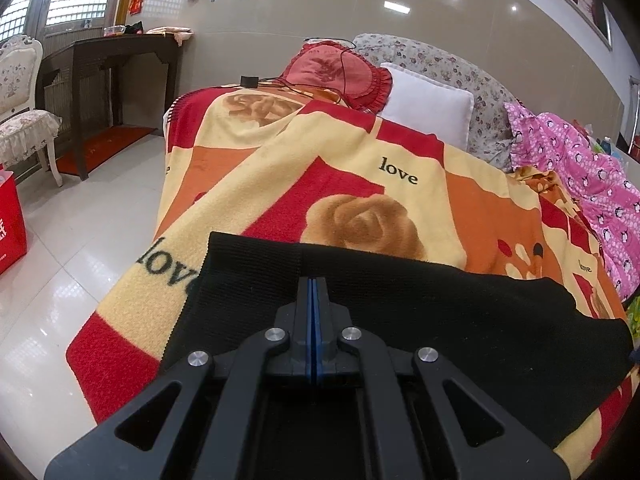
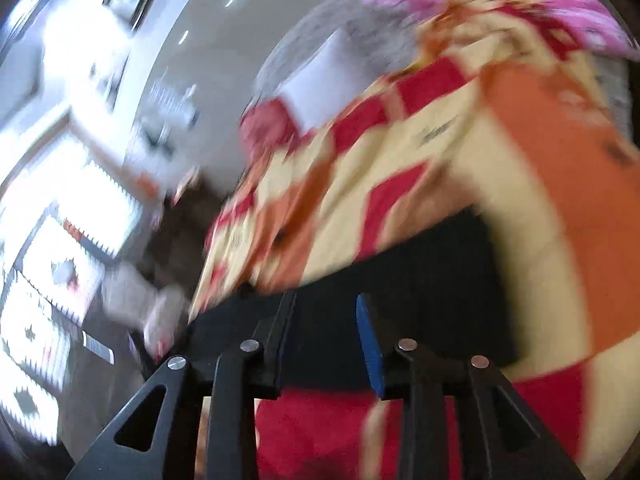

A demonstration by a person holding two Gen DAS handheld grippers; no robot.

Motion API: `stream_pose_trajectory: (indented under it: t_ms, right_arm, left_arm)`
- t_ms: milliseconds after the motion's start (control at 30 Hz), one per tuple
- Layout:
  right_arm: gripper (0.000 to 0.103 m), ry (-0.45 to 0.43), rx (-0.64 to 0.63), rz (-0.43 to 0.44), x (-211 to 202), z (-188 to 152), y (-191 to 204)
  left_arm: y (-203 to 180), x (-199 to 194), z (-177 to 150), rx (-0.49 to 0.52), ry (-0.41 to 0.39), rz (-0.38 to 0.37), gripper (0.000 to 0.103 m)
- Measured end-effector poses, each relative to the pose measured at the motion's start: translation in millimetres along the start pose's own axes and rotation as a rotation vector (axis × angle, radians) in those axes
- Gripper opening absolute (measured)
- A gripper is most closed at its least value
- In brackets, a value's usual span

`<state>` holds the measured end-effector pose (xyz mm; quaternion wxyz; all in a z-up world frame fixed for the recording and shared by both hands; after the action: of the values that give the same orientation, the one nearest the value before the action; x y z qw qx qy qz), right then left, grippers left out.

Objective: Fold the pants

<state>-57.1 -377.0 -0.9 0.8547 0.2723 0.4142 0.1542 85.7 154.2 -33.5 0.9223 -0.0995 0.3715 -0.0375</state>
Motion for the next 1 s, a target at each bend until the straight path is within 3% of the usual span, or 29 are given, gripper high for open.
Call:
stream_pose_trajectory:
  t_ms: [67, 100, 133, 233, 333, 433, 467, 500, 567, 733, 767, 867, 933, 1000]
  right_arm:
    - [0.029, 0.008, 0.003, -0.102, 8, -9, -14]
    - [0.014, -0.031, 0.062, -0.115, 0, -11, -33]
    - [0.009, -0.059, 0.112, -0.098, -9, -12, -46]
    - [0.009, -0.187, 0.289, -0.069, -41, -20, -89]
    - [0.020, -0.210, 0.310, -0.115, -50, -20, -90]
    - [0.021, -0.241, 0.249, -0.079, -61, -21, -66]
    - [0.022, -0.244, 0.205, -0.083, -59, -19, -52]
    - [0.025, -0.241, 0.149, -0.096, -56, -18, -38]
    - [0.033, -0.221, 0.052, -0.155, -46, -16, -14]
    - [0.034, -0.095, -0.024, -0.348, 3, -16, -7]
    - [0.037, -0.131, -0.056, -0.358, 3, -17, -3]
    - [0.049, -0.131, -0.077, -0.357, 7, -22, 3]
    - [0.058, -0.129, -0.090, -0.353, 10, -24, 5]
    - [0.072, -0.131, -0.089, -0.334, 13, -27, 7]
  left_arm:
    - [1, 0, 0, 0.001, 0.003, -0.008, 0.002]
    - [1, 0, 0, 0.002, 0.003, -0.013, 0.002]
    - [2, 1, 0, 0.001, 0.002, -0.016, 0.002]
    - [2, 0, -1, 0.000, -0.011, -0.014, 0.002]
    - [0, -1, -1, 0.009, -0.013, -0.011, 0.002]
    - [2, -14, 0, -0.009, 0.011, -0.065, 0.007]
    - [3, -20, 0, -0.016, 0.004, -0.072, 0.016]
    - [5, -30, -3, -0.026, -0.013, -0.073, 0.034]
    - [11, -51, -10, -0.049, -0.054, -0.108, 0.046]
    - [24, -70, -31, -0.097, -0.052, -0.288, 0.045]
    - [28, -72, -33, -0.110, -0.053, -0.303, 0.041]
    - [25, -81, -35, -0.093, -0.070, -0.361, 0.031]
    - [15, -85, -38, -0.048, -0.078, -0.380, 0.030]
    - [2, -86, -44, 0.033, -0.092, -0.351, 0.030]
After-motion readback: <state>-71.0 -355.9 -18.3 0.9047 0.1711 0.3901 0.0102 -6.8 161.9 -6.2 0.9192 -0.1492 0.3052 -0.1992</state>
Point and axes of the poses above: each gripper's, at about its wrist camera, not at the fingertips, and x roughly the way its jaws point, y to its left, z to its top, the point moved 3 cm from there along x, roughly the way its jaws point, and after that the axes turned 7 degrees about y, right-handed, at the moved point
